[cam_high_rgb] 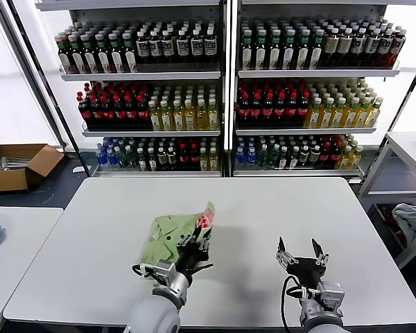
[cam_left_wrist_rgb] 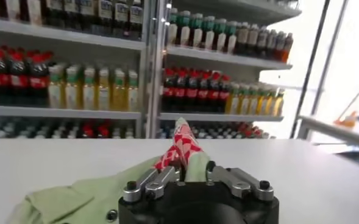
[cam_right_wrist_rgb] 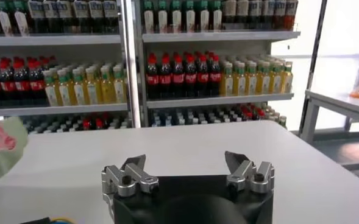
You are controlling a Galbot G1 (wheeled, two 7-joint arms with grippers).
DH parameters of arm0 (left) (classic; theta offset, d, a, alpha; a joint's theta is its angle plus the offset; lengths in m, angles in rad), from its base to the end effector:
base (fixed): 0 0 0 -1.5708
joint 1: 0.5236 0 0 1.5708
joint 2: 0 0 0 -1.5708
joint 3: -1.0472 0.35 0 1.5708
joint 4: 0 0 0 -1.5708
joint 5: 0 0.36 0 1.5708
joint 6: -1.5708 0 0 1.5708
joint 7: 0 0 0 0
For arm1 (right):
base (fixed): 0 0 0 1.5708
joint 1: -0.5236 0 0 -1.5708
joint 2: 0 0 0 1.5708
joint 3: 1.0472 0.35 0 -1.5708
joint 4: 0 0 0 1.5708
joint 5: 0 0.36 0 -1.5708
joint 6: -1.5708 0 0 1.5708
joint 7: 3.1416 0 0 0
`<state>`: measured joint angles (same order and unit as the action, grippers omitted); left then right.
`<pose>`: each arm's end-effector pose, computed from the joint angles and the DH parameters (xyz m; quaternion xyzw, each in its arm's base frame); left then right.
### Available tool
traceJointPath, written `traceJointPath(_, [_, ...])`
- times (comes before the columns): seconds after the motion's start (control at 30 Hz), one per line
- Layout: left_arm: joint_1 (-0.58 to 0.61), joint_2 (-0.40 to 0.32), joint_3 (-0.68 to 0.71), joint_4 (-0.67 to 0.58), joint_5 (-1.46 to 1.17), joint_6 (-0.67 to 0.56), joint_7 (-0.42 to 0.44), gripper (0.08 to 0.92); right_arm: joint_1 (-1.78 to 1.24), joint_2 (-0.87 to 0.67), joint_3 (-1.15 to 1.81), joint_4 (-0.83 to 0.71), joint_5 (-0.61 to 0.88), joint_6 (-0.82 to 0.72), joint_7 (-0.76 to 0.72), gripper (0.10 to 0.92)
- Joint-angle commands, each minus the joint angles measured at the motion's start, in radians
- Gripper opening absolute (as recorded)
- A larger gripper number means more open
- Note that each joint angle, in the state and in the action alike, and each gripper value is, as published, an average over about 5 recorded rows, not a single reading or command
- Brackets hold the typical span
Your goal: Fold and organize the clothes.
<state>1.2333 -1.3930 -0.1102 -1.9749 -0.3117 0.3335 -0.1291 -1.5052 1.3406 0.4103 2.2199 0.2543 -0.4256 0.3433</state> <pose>0.2556 -0.0940 -0.2808 -0.1874 -0.9724 0.0799 0.1134 0.1953 0.0014 -0.2482 -0.0416 -0.9892 -0.0077 0.1401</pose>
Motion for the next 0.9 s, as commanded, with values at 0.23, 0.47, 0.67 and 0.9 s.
traceJointPath(0.23, [0.014,-0.004,-0.040,-0.090,-0.116,-0.048,-0.039,0.532,0.151,0.003,-0.109,-0.081,0.334,-0.078,0.060,0.823])
traceJointPath(0.47, [0.051,0.048,-0.188,-0.098,-0.015,-0.001,-0.103,0.731,0.279,0.020,-0.215,-0.182,0.510,-0.133,0.124,0.823])
traceJointPath(0.67, [0.077,0.067,-0.255,-0.101,-0.005,0.004,-0.116,0.819,0.325,0.057,-0.270,-0.267,0.513,-0.136,0.163,0.823])
traceJointPath(0.9, [0.086,0.070,-0.277,-0.098,0.000,0.004,-0.120,0.823,0.329,0.074,-0.274,-0.306,0.508,-0.139,0.203,0.797])
